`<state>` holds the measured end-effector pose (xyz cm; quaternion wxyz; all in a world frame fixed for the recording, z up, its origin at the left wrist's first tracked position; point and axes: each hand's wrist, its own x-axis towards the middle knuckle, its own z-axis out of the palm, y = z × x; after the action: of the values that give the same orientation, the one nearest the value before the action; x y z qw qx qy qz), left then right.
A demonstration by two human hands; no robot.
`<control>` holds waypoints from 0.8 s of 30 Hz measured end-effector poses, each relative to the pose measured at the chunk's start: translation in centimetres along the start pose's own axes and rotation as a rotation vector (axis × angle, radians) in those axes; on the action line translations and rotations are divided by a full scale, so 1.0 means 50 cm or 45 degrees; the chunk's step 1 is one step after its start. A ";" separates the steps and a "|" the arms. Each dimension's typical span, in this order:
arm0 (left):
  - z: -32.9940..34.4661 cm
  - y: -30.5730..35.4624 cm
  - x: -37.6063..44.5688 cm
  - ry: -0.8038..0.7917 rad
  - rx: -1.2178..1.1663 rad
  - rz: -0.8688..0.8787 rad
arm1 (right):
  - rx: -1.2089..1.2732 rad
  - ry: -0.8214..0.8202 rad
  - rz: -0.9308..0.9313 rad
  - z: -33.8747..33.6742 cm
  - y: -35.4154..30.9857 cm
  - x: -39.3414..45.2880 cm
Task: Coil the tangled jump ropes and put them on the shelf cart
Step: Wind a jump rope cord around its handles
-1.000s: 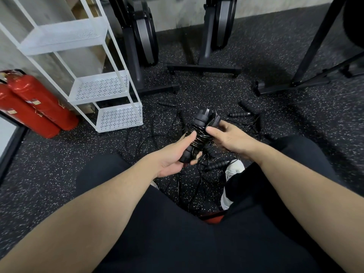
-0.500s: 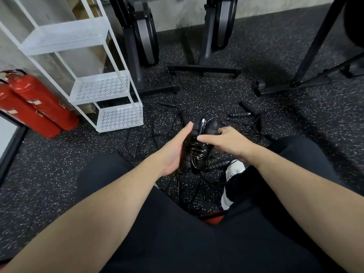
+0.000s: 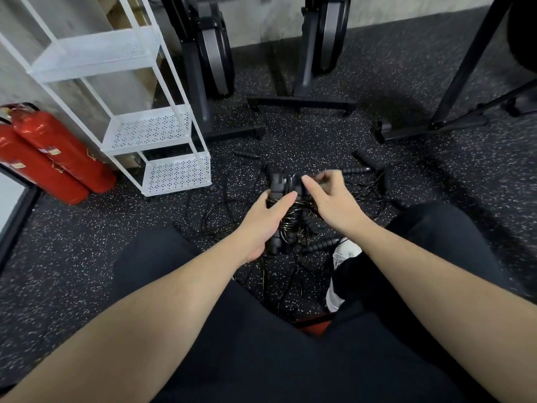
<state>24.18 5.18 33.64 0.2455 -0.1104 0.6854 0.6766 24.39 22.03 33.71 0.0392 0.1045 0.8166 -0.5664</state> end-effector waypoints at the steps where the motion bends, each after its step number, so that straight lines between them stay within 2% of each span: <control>1: -0.001 0.001 0.002 0.090 0.087 0.059 | -0.025 0.076 0.015 -0.004 0.003 0.004; 4: -0.011 0.003 0.005 0.300 0.247 0.223 | -0.227 0.230 0.077 -0.030 0.006 0.017; 6: -0.021 0.002 0.006 0.360 0.269 0.309 | -0.247 0.112 0.191 -0.041 0.009 0.019; 10: -0.028 -0.007 0.012 0.389 0.330 0.421 | -0.008 -0.346 0.537 -0.021 0.012 -0.001; 13: -0.019 -0.012 0.015 0.324 0.409 0.456 | 0.393 -0.295 0.593 0.005 0.002 -0.001; 16: -0.009 -0.012 0.014 0.304 0.456 0.471 | 0.654 -0.225 0.525 0.013 -0.011 0.006; 20: -0.010 -0.008 0.015 0.310 0.395 0.443 | 0.671 -0.289 0.383 0.009 -0.004 0.005; 24: -0.013 -0.008 0.013 0.243 0.287 0.357 | 0.603 -0.092 0.193 0.018 -0.010 -0.002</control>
<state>23.70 4.63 32.95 0.0935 -0.0494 0.7857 0.6095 24.33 21.01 33.84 0.0851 0.1514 0.6489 -0.7408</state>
